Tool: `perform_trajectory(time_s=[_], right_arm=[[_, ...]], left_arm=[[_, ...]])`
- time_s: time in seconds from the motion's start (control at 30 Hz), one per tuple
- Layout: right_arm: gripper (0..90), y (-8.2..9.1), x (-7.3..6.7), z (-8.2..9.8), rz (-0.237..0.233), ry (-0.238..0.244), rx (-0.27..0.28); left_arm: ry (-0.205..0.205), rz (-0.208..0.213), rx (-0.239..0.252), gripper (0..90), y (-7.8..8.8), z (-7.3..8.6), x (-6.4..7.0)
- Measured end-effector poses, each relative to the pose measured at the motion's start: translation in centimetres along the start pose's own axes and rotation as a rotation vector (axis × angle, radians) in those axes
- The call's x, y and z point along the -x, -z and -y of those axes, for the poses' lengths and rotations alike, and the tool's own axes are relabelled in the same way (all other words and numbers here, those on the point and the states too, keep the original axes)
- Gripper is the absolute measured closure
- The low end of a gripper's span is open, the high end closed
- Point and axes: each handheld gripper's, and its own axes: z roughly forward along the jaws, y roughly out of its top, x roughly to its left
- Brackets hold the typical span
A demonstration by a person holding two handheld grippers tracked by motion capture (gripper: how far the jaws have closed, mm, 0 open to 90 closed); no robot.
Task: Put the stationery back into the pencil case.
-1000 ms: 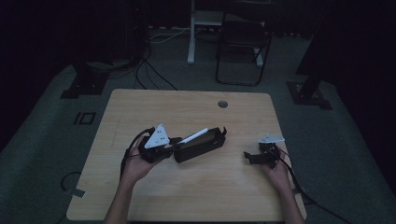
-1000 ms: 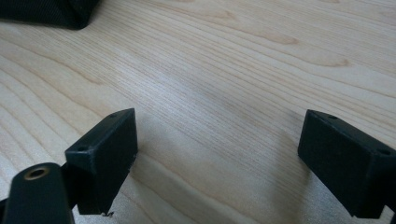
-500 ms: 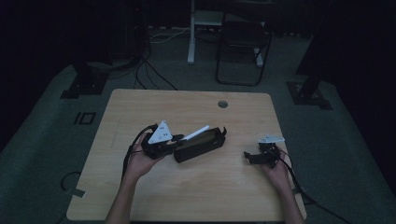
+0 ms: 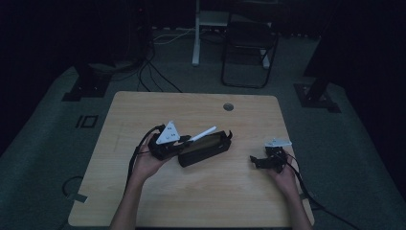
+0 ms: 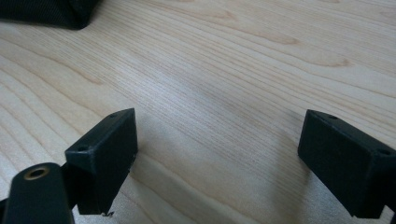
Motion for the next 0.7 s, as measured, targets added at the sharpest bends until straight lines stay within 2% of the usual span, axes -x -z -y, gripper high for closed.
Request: perform_trajectory(time_s=[0.7], right_arm=[[12.0, 0.0, 0.0, 0.0, 0.0, -0.001, 0.0]], left_arm=[[0.01, -0.003, -0.026, 78.5, -2.0, -0.4, -0.9]])
